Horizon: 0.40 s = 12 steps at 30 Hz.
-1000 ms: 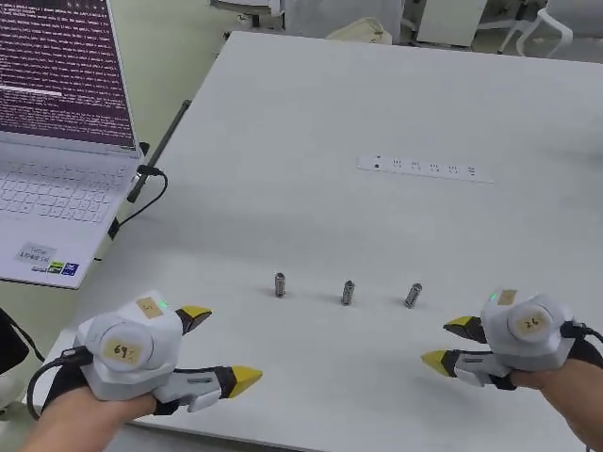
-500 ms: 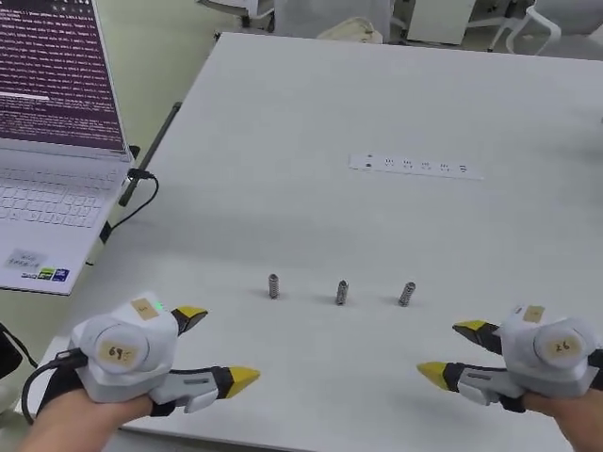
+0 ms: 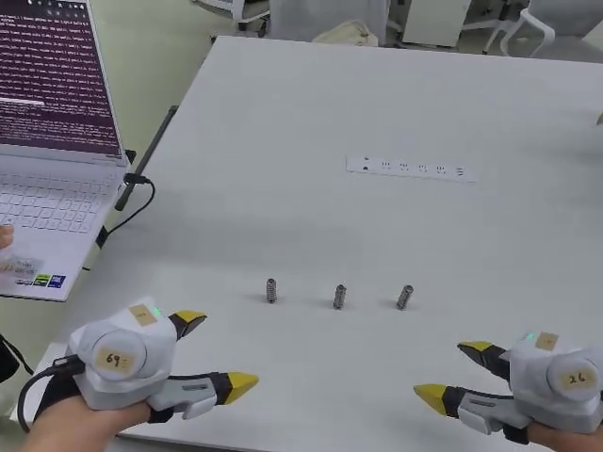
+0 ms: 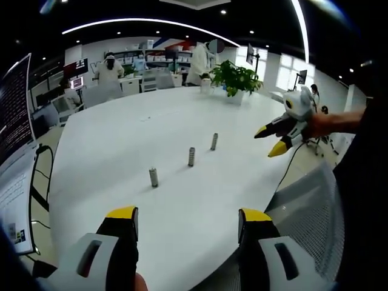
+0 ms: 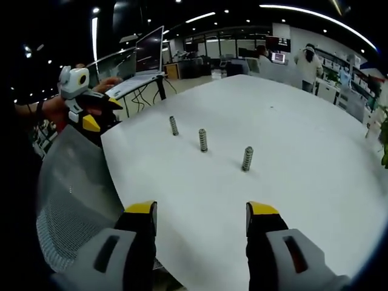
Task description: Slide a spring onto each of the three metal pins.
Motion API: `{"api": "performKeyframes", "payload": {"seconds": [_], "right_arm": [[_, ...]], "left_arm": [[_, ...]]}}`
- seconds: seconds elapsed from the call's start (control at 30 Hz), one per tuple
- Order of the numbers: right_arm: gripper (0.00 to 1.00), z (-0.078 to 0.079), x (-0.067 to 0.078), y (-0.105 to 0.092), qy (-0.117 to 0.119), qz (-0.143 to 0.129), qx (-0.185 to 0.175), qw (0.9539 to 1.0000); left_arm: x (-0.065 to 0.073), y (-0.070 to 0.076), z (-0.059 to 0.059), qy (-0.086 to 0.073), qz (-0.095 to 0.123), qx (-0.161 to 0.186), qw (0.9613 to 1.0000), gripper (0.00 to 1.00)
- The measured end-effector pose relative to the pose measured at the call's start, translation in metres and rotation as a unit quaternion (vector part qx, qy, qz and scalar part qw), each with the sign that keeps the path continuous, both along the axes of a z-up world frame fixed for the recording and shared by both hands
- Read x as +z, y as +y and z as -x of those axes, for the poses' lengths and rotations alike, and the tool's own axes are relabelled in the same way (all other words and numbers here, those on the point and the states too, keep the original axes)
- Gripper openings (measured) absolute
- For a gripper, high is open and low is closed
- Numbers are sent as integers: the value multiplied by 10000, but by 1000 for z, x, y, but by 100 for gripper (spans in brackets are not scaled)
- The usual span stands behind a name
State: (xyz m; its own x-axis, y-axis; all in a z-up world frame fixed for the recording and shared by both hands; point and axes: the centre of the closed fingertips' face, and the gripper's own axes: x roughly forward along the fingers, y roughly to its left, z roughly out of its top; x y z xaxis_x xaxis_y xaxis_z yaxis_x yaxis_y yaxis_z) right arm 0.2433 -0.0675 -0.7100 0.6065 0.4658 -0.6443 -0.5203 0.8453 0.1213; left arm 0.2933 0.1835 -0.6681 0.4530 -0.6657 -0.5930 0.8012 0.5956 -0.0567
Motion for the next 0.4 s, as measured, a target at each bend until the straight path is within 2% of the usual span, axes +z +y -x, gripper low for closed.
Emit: {"api": "performKeyframes", "payload": {"seconds": [0.4], "right_arm": [[60,4,-2,-2,39,-2,-21,10000]], "left_arm": [[-1,-2,2,13,2,-29,10000,63]]}}
